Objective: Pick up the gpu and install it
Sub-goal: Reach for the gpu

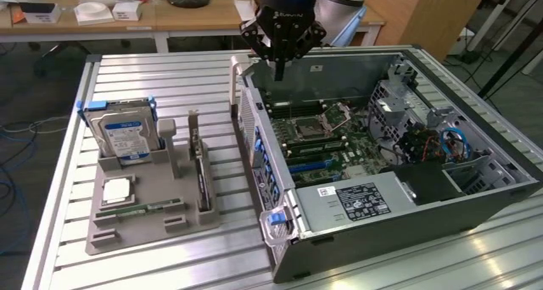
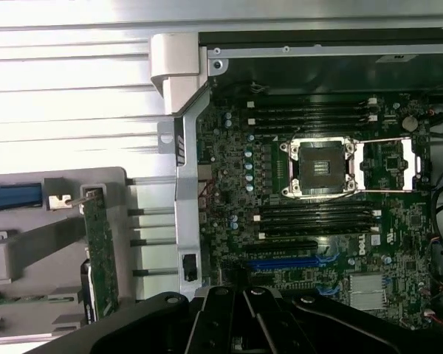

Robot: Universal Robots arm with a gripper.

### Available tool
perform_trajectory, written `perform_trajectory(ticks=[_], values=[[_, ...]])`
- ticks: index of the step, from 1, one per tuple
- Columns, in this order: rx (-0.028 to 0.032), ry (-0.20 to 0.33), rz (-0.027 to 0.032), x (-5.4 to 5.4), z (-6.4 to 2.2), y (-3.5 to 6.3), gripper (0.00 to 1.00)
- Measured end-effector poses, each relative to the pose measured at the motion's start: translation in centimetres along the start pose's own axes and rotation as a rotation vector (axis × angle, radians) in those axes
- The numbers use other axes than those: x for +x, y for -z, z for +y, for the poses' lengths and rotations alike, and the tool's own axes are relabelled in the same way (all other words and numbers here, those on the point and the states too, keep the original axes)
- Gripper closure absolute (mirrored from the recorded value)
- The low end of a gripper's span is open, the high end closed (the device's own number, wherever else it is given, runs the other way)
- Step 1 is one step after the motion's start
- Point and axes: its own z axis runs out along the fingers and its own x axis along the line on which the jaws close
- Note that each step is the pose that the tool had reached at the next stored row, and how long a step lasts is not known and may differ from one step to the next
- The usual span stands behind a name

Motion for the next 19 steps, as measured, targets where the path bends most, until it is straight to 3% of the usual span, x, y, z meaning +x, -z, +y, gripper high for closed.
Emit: perform_trajectory(ticks=[19], values=[[0.0000,0.000,0.0000,2.4,-0.19,-0.03,0.89]])
